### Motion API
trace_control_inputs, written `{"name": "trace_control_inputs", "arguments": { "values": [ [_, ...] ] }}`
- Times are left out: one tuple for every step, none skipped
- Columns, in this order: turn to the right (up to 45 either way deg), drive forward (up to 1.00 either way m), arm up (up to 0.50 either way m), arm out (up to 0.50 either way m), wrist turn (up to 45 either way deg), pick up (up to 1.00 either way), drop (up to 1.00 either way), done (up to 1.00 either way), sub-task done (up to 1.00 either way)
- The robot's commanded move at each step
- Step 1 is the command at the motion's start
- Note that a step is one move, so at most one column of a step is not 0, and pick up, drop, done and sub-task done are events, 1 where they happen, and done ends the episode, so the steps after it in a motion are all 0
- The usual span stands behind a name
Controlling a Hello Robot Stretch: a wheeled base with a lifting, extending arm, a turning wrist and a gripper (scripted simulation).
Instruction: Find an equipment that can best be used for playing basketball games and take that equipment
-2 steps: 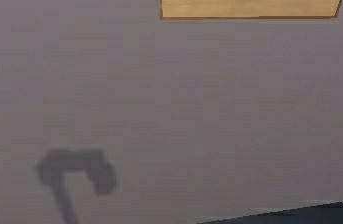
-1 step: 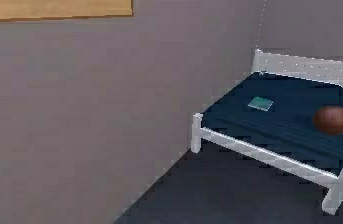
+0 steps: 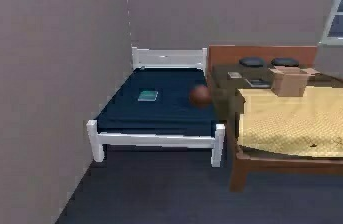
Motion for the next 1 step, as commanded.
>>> {"name": "trace_control_inputs", "arguments": {
  "values": [
    [0.0, 1.00, 0.00, 0.00, 0.0, 0.00, 0.00, 0.00, 0.00]
  ]
}}
